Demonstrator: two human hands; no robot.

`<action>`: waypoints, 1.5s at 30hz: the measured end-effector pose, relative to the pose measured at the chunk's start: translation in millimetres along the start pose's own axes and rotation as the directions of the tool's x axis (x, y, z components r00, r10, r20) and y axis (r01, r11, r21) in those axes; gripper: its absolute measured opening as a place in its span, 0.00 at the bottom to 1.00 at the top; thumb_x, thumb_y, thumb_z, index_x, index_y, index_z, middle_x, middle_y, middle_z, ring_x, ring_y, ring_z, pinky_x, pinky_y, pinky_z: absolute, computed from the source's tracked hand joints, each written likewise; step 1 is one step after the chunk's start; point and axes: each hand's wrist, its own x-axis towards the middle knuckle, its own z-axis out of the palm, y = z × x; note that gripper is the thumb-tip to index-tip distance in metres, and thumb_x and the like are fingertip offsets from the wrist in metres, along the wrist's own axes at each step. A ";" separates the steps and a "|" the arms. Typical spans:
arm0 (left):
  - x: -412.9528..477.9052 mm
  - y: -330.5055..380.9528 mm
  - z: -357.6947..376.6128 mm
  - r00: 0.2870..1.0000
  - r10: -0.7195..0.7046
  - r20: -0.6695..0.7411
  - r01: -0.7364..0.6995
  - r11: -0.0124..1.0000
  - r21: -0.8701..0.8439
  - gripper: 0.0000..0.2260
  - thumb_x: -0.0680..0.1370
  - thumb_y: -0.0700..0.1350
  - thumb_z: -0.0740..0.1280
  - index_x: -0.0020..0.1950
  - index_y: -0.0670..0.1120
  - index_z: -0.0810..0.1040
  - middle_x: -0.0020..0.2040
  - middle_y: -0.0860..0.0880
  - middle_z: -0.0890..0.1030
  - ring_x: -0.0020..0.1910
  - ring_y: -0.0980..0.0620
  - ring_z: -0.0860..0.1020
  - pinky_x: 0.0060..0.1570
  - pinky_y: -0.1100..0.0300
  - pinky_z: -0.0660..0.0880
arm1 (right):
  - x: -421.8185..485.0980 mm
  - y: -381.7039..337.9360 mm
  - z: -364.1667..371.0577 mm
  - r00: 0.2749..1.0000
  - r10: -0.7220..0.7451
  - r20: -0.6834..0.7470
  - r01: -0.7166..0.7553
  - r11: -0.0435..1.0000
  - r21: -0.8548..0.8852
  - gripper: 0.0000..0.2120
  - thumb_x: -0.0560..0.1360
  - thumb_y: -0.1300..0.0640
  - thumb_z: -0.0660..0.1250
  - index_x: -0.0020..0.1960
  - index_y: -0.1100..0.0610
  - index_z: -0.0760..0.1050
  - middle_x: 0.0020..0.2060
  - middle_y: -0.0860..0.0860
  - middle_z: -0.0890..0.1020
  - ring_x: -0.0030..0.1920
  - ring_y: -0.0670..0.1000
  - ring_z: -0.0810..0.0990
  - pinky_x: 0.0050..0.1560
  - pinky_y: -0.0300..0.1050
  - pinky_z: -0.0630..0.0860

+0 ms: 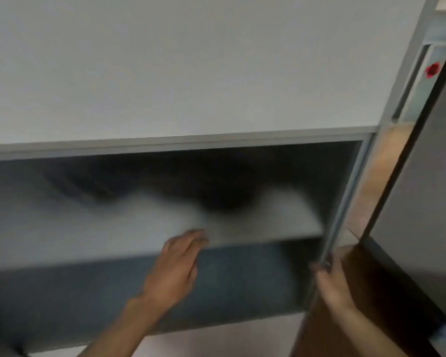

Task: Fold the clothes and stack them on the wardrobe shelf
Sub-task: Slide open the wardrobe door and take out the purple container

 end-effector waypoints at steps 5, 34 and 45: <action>107.0 3.5 -12.3 0.943 0.332 0.019 -0.313 0.867 0.389 0.33 0.73 0.44 0.73 0.77 0.46 0.66 0.80 0.45 0.59 0.79 0.45 0.58 0.76 0.44 0.56 | 66.2 -72.7 0.2 0.979 -0.035 -0.199 0.035 0.999 -0.007 0.26 0.80 0.62 0.64 0.75 0.59 0.60 0.68 0.57 0.72 0.67 0.57 0.72 0.68 0.51 0.68; -24.4 -104.8 -36.0 0.994 -0.104 -0.015 0.102 0.920 0.380 0.37 0.75 0.45 0.67 0.80 0.40 0.54 0.82 0.40 0.45 0.80 0.37 0.46 0.74 0.35 0.52 | -34.8 -57.0 130.4 0.941 -0.248 0.231 0.281 0.952 -0.124 0.29 0.76 0.72 0.63 0.73 0.54 0.64 0.58 0.49 0.78 0.61 0.50 0.76 0.64 0.42 0.73; -1.5 -49.8 -20.0 0.914 -0.310 0.262 0.309 0.950 0.045 0.18 0.80 0.57 0.60 0.64 0.48 0.73 0.58 0.46 0.82 0.56 0.41 0.80 0.55 0.50 0.73 | -45.5 -89.3 149.3 0.696 -0.171 0.697 0.603 0.666 -0.439 0.30 0.73 0.75 0.54 0.71 0.55 0.71 0.67 0.49 0.75 0.63 0.48 0.74 0.57 0.26 0.67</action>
